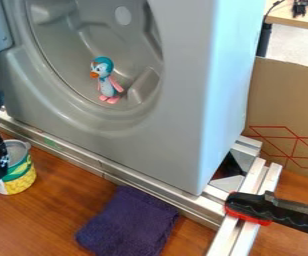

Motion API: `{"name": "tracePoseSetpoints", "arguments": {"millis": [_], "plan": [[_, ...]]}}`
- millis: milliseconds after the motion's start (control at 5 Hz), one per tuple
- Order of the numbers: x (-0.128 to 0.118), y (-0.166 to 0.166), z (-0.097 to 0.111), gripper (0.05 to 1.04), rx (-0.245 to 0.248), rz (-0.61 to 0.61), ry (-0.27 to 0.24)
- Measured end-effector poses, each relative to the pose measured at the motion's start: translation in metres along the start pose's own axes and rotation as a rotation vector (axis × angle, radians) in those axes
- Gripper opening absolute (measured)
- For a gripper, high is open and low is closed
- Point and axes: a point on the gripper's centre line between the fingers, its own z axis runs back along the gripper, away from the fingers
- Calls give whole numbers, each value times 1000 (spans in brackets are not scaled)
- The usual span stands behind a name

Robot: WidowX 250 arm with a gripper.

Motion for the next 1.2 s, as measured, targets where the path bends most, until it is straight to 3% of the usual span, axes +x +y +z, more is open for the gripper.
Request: {"name": "tracePoseSetpoints", "arguments": {"millis": [200,400,800,1000,1200], "plan": [[-1,-2,-4,1001,-11,-2,13],[32,7,-26,1001,-51,-76,4],[80,21,-52,1001,-68,-156,-64],[96,30,-52,1001,0,-130,-171],[111,34,-50,1001,29,-122,-268]]}}
